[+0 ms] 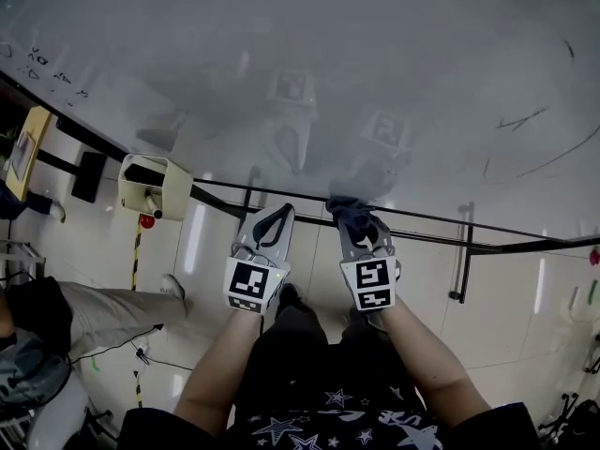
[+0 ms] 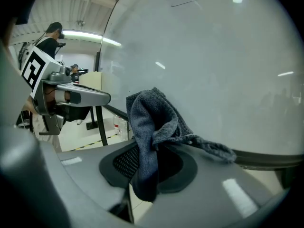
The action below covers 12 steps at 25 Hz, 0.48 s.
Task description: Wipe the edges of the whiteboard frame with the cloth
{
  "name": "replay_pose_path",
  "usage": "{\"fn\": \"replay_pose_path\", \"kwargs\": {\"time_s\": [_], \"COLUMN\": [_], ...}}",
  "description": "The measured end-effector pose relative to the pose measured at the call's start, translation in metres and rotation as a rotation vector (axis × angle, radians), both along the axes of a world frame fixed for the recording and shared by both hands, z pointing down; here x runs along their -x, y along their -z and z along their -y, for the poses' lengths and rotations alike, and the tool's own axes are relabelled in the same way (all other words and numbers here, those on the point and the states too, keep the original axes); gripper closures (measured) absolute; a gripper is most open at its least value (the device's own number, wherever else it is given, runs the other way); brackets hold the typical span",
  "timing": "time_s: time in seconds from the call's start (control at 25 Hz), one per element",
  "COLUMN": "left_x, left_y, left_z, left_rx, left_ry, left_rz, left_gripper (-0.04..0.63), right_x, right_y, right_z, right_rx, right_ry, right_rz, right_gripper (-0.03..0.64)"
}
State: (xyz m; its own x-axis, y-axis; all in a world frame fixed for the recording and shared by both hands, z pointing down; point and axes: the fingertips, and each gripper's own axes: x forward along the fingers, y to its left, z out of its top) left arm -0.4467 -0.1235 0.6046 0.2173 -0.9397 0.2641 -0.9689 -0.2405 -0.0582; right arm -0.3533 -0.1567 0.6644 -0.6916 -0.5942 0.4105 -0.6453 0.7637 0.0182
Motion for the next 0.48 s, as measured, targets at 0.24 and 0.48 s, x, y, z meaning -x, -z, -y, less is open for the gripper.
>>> {"fn": "replay_pose_path", "kwargs": {"time_s": [0.24, 0.48], "left_x": [0.049, 0.072], "left_y": [-0.001, 0.003], "left_z": [-0.011, -0.020], "left_rx": [0.011, -0.016], "left_ry": [-0.025, -0.035], "left_rz": [0.004, -0.032], "left_gripper": [0.592, 0.591], "right_x": [0.038, 0.067], "right_y": [-0.005, -0.003], "right_z": [-0.006, -0.012], "right_rx": [0.026, 0.029], "right_ry": [-0.087, -0.084], "right_rz": [0.008, -0.007], "right_gripper": [0.537, 0.537]}}
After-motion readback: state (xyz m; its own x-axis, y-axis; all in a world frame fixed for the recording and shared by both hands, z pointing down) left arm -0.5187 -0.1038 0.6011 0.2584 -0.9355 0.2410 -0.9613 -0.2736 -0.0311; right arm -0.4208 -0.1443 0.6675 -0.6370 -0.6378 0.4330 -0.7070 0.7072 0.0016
